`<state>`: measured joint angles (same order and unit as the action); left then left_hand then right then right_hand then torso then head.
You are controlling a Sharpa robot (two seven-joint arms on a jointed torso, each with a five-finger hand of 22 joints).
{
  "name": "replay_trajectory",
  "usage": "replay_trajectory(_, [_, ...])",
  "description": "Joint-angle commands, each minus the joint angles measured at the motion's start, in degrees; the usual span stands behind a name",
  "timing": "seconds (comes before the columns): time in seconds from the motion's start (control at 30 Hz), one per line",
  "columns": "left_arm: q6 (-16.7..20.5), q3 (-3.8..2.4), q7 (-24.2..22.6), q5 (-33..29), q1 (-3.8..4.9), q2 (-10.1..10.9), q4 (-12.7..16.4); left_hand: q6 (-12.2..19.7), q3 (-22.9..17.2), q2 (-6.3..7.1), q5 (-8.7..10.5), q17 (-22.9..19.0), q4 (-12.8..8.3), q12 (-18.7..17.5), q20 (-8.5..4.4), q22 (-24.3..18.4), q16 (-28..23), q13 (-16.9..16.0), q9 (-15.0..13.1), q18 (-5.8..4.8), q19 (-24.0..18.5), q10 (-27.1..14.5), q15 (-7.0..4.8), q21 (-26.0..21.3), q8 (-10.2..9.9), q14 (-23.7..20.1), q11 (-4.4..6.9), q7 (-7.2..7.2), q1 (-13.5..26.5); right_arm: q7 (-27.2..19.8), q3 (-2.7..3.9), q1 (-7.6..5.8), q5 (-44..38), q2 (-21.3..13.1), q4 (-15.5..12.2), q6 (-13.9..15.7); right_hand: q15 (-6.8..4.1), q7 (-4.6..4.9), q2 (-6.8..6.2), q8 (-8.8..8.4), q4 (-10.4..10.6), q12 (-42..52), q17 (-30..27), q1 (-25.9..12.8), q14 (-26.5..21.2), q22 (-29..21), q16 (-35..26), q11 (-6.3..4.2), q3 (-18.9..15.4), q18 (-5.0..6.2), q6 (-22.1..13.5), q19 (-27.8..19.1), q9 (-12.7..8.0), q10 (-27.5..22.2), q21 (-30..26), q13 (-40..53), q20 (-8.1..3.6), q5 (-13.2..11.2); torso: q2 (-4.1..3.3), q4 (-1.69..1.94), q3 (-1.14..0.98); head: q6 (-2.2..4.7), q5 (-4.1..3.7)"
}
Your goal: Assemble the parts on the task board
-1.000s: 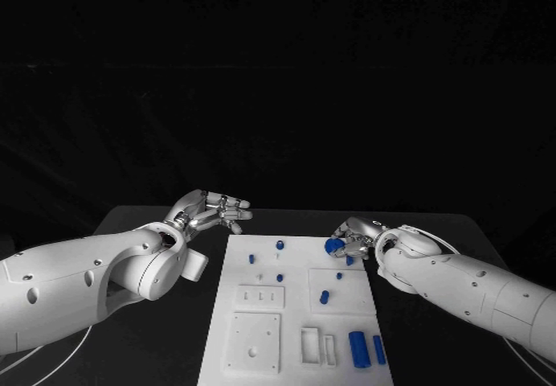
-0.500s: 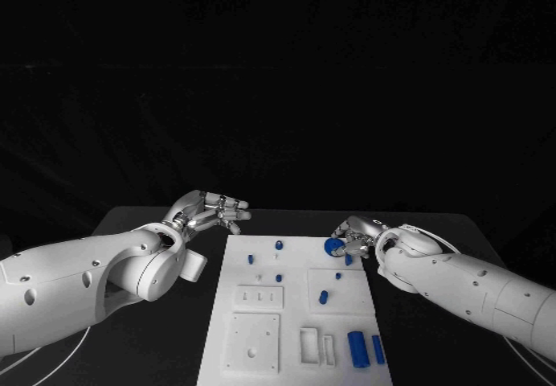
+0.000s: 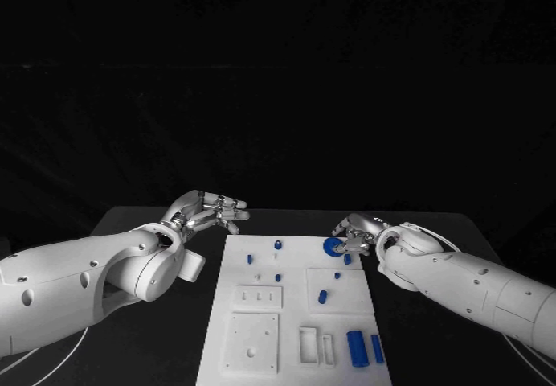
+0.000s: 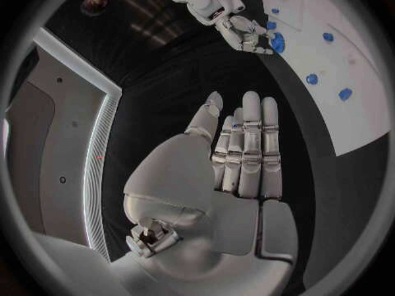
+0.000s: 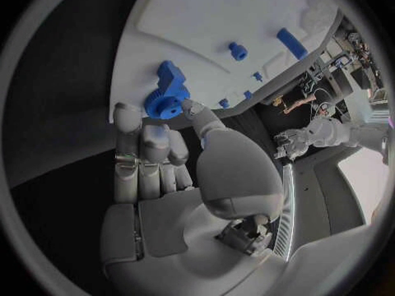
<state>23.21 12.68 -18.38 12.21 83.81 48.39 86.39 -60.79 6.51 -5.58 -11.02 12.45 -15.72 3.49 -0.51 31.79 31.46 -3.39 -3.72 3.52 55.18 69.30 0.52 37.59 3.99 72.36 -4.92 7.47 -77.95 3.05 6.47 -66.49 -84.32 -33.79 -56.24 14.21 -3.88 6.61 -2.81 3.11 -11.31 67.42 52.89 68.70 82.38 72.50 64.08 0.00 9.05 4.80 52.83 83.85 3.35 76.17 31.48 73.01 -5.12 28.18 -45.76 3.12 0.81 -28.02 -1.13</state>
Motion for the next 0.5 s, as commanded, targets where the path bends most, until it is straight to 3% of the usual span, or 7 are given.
replay_trajectory(0.03, [-0.53, -0.04, -0.31, 0.24, 0.06, -0.03, 0.07, 0.28, 0.07, -0.23, 0.15, -0.06, 0.05, -0.14, 0.09, 0.06, 0.1, 0.0, -0.05, 0.58, 0.12, -0.34, 0.13, -0.21, -0.23, -0.24, -0.04, 0.08, -0.48, -0.1, 0.04, 0.02, -0.92, -0.08, 0.01, -1.01, 0.08, 0.0, -0.2, 0.25, -0.12, 0.34, 0.12, -0.18, 0.18, 0.09, 0.37, 0.07, 0.34, 0.53, 0.61, 2.77, 0.01, 0.38, 0.39, 0.09, 0.07, 0.19, 0.0, -0.06, 0.01, -0.08, 0.04])
replay_trajectory(0.5, [-0.63, -0.04, -0.25, 0.38, 0.06, -0.05, 0.04, 0.25, -0.02, -0.22, 0.13, -0.07, 0.02, -0.13, 0.1, 0.25, 0.1, 0.0, -0.05, 0.59, 0.04, -0.35, 0.13, -0.19, -0.21, -0.28, -0.04, 0.08, -0.61, 0.35, 0.04, 0.04, -2.18, 0.26, 0.7, -3.35, 0.09, -0.14, -0.34, 0.28, -0.73, 0.33, 0.14, -0.51, 0.19, 0.24, 0.35, 0.04, 1.15, 0.44, 1.69, 2.75, 0.05, 0.37, 0.37, 0.1, 0.08, -1.13, -0.03, 0.05, 0.05, -0.22, -0.17])
